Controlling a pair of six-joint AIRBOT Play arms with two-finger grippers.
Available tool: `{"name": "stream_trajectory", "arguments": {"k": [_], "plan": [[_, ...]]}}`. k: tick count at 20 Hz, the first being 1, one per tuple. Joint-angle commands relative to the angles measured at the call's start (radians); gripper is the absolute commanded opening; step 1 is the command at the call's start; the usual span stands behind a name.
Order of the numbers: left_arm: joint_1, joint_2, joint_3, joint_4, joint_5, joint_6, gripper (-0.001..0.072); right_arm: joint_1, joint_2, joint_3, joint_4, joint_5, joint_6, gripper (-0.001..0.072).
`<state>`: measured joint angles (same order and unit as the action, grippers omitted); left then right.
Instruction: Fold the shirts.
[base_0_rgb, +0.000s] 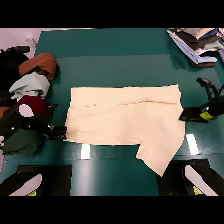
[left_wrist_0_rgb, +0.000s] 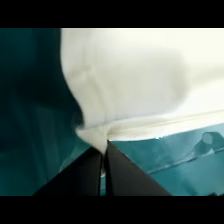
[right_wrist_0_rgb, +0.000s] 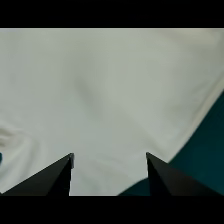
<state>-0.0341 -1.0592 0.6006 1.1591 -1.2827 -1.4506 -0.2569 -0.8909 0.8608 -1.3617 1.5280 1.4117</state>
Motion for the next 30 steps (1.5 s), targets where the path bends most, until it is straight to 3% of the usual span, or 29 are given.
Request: {"name": "stream_trajectory", "arguments": {"k": [1, 6, 13, 15, 17, 21, 24, 30], "plan": [[0.0, 0.001, 0.01, -0.002, -0.038, 0.043, 0.0024, -0.054, 0.002, -0.103, -0.188, 0.074, 0.048, 0.0532], [0.0, 0.001, 0.01, -0.023, 0.007, 0.064, 0.0025, -0.194, -0.063, -0.317, -0.098, 0.066, 0.045, 0.0529], [0.0, 0.001, 0.01, -0.054, 0.015, 0.071, 0.0025, -0.034, -0.229, -0.342, 0.035, -0.036, 0.047, 0.0493], [0.0, 0.001, 0.01, -0.056, 0.015, 0.071, 0.0025, 0.01, -0.245, -0.342, 0.036, -0.036, 0.046, 0.0375], [0.0, 0.001, 0.01, -0.066, 0.009, 0.071, 0.0025, 0.049, -0.245, -0.342, 0.036, -0.05, 0.046, 0.0364], [0.0, 0.019, 0.038, -0.063, -0.019, 0.082, 0.0024, 0.087, -0.153, -0.342, 0.033, -0.077, 0.042, 0.0016], [0.0, 0.161, 0.055, -0.024, -0.044, 0.039, 0.0023, 0.087, -0.025, -0.333, -0.008, -0.01, 0.038, 0.0015], [0.0, 0.46, 0.055, 0.061, -0.335, -0.072, 0.0025, 0.087, 0.259, -0.194, -0.031, 0.145, 0.077, 0.0015]]}}
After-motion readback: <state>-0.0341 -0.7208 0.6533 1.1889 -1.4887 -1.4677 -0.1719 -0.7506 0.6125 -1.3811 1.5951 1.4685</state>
